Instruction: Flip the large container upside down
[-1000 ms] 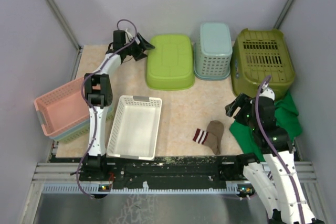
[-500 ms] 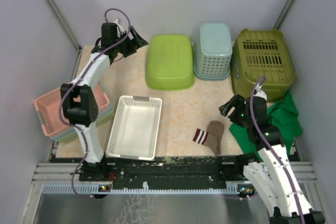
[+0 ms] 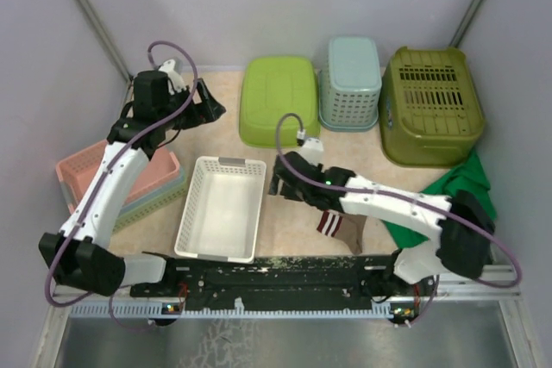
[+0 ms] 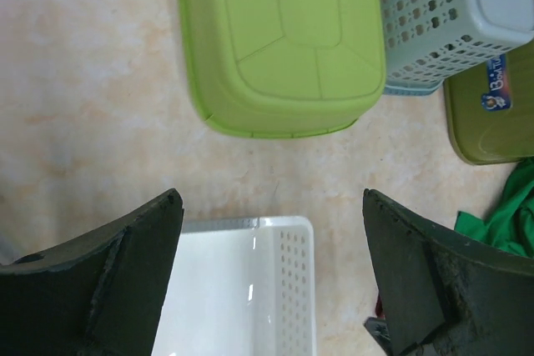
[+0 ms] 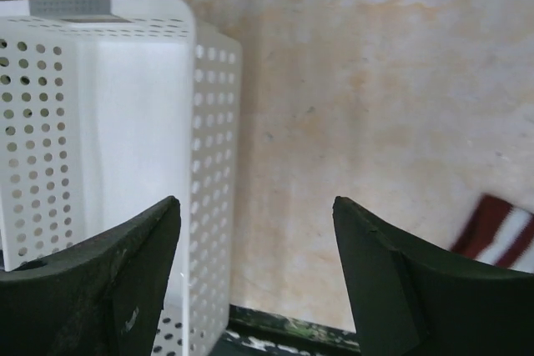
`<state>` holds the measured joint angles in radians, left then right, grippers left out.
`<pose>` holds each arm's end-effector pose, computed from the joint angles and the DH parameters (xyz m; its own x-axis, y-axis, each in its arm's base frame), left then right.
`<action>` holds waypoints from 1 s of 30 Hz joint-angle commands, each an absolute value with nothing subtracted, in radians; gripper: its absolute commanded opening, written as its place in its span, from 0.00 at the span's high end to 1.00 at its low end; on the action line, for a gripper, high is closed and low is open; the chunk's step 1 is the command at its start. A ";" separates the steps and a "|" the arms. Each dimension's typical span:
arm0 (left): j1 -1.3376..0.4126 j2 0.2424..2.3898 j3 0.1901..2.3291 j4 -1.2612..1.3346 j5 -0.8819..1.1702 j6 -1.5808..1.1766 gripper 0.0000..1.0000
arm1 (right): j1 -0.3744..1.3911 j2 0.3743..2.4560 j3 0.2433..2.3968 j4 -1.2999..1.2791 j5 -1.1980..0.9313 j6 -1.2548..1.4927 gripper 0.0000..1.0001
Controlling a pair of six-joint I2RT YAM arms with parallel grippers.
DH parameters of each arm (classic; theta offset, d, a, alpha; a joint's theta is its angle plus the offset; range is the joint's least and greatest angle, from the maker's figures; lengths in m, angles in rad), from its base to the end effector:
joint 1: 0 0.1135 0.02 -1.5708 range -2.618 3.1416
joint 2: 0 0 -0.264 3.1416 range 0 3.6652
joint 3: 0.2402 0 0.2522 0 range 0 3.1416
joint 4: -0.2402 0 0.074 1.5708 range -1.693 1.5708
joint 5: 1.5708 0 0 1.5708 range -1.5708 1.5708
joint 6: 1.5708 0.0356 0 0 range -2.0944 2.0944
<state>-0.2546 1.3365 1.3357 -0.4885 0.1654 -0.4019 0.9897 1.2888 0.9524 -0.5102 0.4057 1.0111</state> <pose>0.2889 -0.0812 0.3788 -0.5708 -0.2501 -0.7821 0.1802 0.8911 -0.4165 0.1590 0.2165 0.2629 -0.7475 0.2802 -0.6023 0.0169 0.9144 0.4045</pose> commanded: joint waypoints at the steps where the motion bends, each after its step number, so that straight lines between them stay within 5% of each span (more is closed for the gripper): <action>1: -0.237 1.220 1.275 -0.568 0.113 -0.399 0.07 | 1.081 1.498 1.143 -0.471 0.506 1.035 0.26; 6: -0.226 1.155 1.232 -0.571 0.104 -0.409 0.07 | 1.098 1.661 1.216 -0.439 0.424 1.019 0.31; 14: -0.222 1.127 1.235 -0.589 0.081 -0.385 0.07 | 1.096 1.674 1.158 -0.457 0.460 1.017 1.00; 25: -0.224 1.157 1.206 -0.539 0.248 -0.359 0.05 | 0.883 1.235 0.867 -0.593 0.668 0.731 1.00; 28: -0.225 1.166 1.199 -0.530 0.266 -0.359 0.05 | 0.822 1.130 0.828 -0.604 0.659 0.582 0.93; 30: -0.225 1.171 1.191 -0.524 0.280 -0.364 0.05 | 0.781 1.090 0.818 -0.603 0.624 0.524 0.79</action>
